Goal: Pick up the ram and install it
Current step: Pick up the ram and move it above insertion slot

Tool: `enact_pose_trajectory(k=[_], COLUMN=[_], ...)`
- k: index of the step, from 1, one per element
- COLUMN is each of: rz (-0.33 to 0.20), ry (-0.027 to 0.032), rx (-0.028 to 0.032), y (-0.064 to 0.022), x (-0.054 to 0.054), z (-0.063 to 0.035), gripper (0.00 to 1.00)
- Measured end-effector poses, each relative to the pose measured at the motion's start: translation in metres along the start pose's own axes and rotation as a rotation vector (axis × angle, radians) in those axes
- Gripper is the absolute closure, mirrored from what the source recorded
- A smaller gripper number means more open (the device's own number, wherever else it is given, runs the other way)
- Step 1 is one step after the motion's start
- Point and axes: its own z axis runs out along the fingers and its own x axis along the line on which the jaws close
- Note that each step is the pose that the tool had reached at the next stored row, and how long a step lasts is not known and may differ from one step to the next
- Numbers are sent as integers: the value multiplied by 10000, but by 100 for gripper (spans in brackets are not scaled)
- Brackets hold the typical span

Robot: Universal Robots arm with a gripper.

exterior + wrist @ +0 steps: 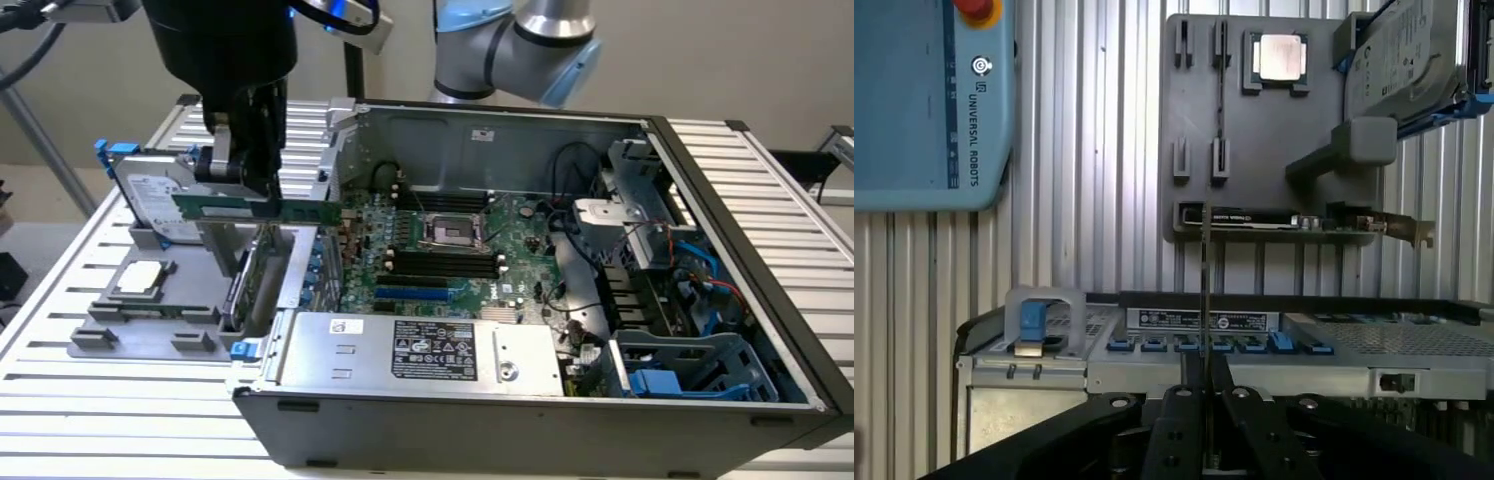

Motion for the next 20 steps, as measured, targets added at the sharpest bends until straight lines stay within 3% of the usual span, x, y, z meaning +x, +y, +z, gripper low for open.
enact_pose_trajectory(k=[14, 20], rz=[-8, -11], ry=[-189, -210], rx=[-21, -23], y=[-637, -907], x=[2, 1], z=[-31, -41], gripper=[87, 87])
